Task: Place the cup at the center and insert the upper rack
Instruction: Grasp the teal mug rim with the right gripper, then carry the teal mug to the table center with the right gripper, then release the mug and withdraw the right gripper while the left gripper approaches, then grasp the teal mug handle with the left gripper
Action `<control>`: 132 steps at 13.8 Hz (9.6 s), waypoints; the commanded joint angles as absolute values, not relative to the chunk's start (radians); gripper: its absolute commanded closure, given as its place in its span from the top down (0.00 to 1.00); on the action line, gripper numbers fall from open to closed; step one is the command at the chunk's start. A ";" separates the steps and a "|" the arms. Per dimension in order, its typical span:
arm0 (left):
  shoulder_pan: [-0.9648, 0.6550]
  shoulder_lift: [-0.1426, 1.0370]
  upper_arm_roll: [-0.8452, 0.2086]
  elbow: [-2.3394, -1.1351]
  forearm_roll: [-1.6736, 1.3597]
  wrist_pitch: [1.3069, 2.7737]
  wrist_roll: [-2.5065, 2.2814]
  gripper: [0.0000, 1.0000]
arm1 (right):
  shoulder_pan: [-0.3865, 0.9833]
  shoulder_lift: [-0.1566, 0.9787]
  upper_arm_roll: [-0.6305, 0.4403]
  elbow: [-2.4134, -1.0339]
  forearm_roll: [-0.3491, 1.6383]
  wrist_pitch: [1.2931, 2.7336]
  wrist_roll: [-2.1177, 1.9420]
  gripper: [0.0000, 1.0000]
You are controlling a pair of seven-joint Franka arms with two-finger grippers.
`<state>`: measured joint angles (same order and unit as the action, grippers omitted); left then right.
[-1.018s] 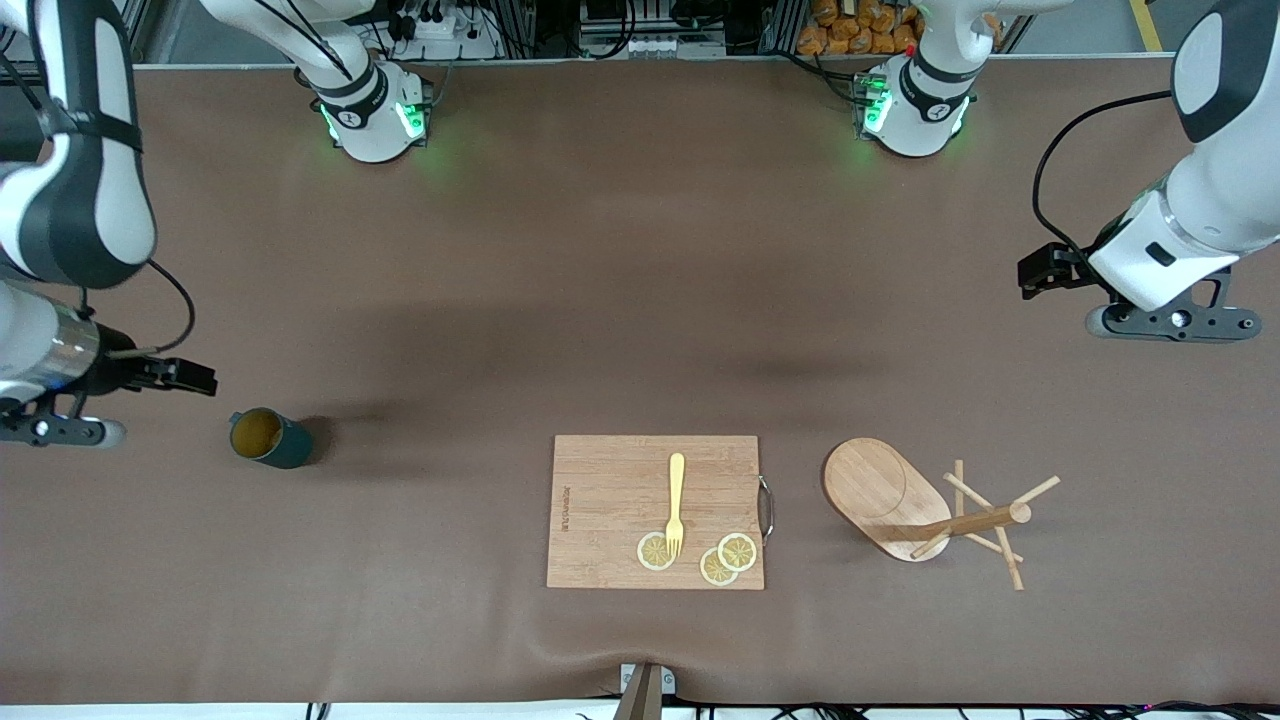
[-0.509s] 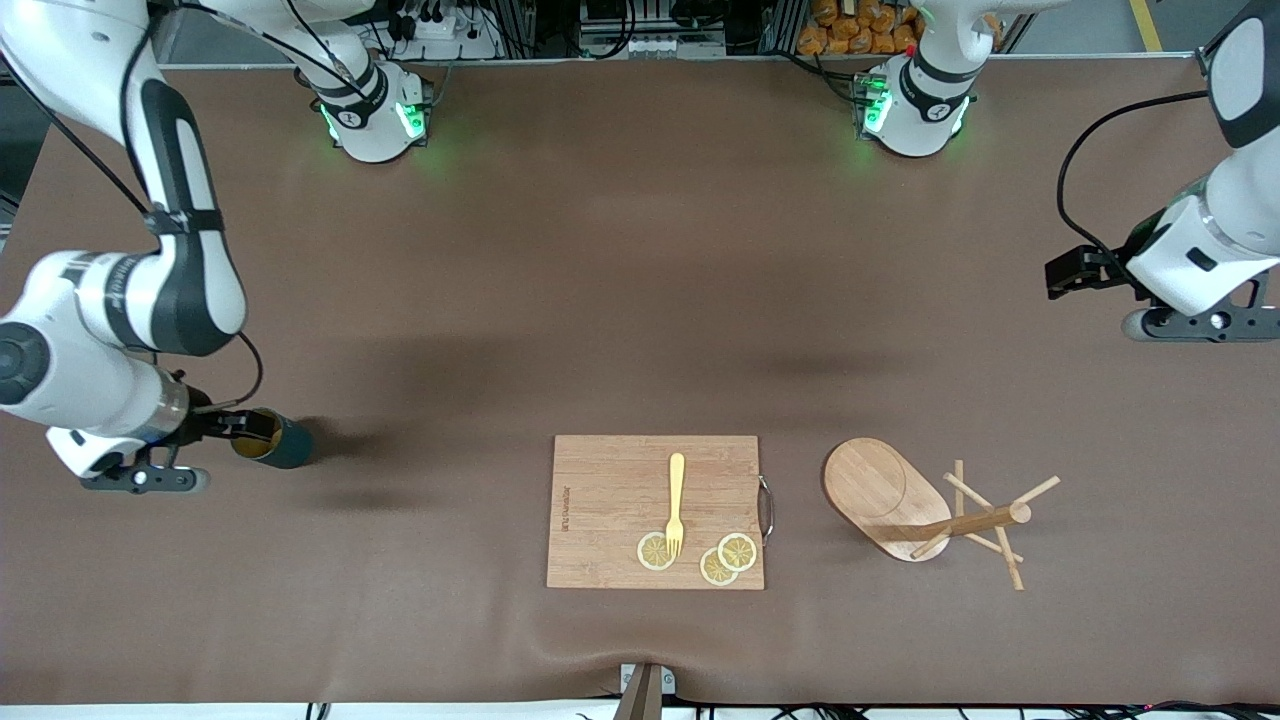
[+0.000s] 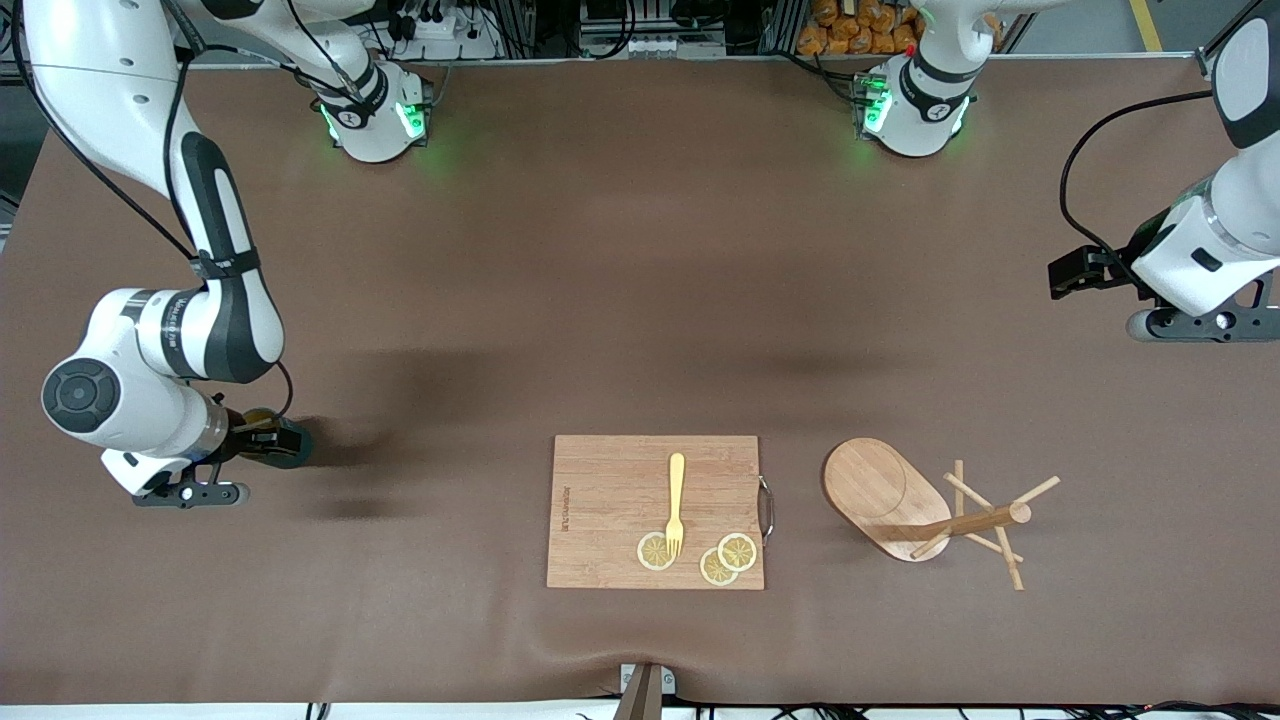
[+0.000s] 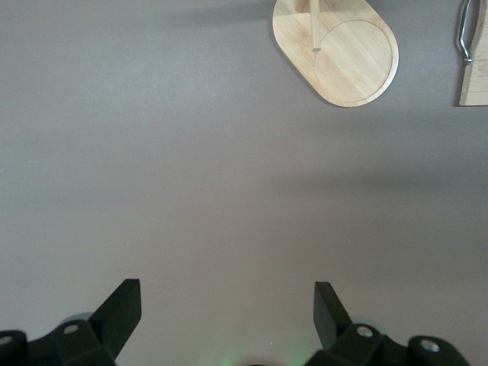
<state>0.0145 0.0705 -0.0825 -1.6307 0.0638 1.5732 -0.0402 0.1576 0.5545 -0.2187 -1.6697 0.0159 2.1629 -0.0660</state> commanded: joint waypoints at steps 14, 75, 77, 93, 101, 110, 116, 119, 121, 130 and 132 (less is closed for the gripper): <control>0.026 0.074 -0.081 -1.617 0.066 1.559 -0.049 1.00 | 0.155 0.597 -0.222 -1.704 0.077 2.161 -0.248 0.14; 0.026 0.051 -0.106 -1.575 -0.018 1.551 -0.229 1.00 | 1.121 0.634 -0.170 -1.615 0.262 2.177 0.950 0.25; 0.026 0.049 -0.104 -1.578 -0.011 1.551 -0.224 1.00 | 1.120 0.634 -0.170 -1.614 0.264 2.177 0.951 0.48; -0.105 0.057 -0.178 -1.575 -0.015 1.563 -0.696 1.00 | 0.551 0.229 -0.172 -1.480 0.256 1.663 0.407 1.00; -0.477 0.242 -0.176 -1.461 0.086 1.594 -1.401 1.00 | 0.178 0.150 -0.167 -1.457 0.044 1.588 -0.036 1.00; -0.793 0.445 -0.170 -1.404 0.267 1.594 -1.845 1.00 | -0.080 0.167 -0.048 -1.474 0.046 1.600 -0.137 1.00; -0.940 0.647 -0.160 -1.300 0.360 1.568 -2.078 1.00 | -0.081 0.169 -0.048 -1.485 0.043 1.660 -0.135 1.00; -1.006 0.738 -0.147 -1.217 0.377 1.537 -2.166 1.00 | -0.083 0.169 -0.049 -1.486 0.032 1.651 -0.143 1.00; -1.064 0.791 -0.124 -1.163 0.403 1.537 -2.215 1.00 | -0.097 0.169 -0.049 -1.488 0.031 1.632 -0.141 1.00; -1.180 0.963 -0.117 -1.037 0.549 1.537 -2.244 1.00 | -0.095 0.169 -0.048 -1.488 -0.023 1.595 -0.135 1.00; -1.184 0.988 -0.112 -1.032 0.549 1.537 -2.244 1.00 | -0.092 0.169 -0.048 -1.488 -0.017 1.594 -0.133 1.00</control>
